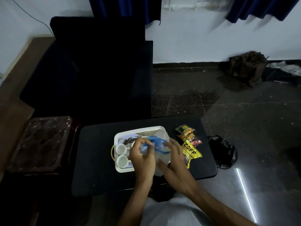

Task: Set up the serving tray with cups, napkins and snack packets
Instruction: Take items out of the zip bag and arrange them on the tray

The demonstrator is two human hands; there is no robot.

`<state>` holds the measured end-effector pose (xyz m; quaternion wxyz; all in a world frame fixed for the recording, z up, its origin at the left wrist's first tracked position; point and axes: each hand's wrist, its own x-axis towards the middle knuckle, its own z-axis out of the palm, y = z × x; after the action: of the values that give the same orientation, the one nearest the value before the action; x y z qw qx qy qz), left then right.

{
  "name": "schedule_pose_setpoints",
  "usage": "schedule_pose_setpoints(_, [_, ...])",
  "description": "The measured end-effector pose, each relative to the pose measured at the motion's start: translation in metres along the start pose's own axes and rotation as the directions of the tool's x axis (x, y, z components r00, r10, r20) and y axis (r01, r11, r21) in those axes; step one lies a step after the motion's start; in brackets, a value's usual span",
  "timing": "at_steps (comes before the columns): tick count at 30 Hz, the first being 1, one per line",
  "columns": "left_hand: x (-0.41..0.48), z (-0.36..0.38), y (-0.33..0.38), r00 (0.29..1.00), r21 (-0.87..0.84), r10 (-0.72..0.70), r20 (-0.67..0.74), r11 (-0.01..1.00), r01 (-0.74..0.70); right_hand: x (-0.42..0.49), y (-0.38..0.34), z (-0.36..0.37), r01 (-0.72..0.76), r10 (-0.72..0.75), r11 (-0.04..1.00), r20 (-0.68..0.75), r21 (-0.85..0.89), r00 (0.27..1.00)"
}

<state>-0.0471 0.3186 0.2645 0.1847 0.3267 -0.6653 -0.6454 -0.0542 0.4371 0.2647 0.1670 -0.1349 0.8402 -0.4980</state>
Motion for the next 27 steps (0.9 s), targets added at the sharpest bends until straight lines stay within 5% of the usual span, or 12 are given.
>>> schedule_pose_setpoints(3, [0.0,0.02,-0.003,0.991,-0.125,-0.12,-0.054,0.986,0.113,0.005,0.01,-0.029,0.116,-0.114,0.993,-0.082,0.022,0.99])
schedule_pose_setpoints(7, [-0.006,0.057,-0.011,0.972,-0.195,-0.219,0.083,0.953,0.232,0.02,0.037,-0.074,0.238,-0.227,0.96,0.092,-0.146,0.97])
schedule_pose_setpoints(13, [-0.028,0.159,-0.03,0.926,-0.087,-0.275,0.257,0.948,0.306,0.028,0.11,-0.147,0.133,-0.128,0.985,0.054,-0.11,0.99])
schedule_pose_setpoints(16, [-0.045,0.228,-0.055,0.93,0.163,-0.164,0.329,0.98,0.115,0.038,0.169,-0.198,0.068,-0.07,0.987,-0.004,-0.143,0.998])
schedule_pose_setpoints(20, [-0.055,0.333,-0.108,0.903,0.516,-0.014,0.43,0.825,-0.233,0.062,0.28,-0.261,-0.066,0.046,0.964,-0.083,-0.258,0.995])
schedule_pose_setpoints(24, [-0.05,0.43,-0.185,0.864,0.605,-0.124,0.488,0.762,-0.233,0.082,0.401,-0.279,-0.174,0.121,0.925,-0.172,-0.337,0.978])
schedule_pose_setpoints(27, [-0.036,0.496,-0.265,0.834,0.693,-0.189,0.519,0.664,-0.281,0.103,0.5,-0.282,-0.263,0.2,0.79,-0.172,-0.554,0.964])
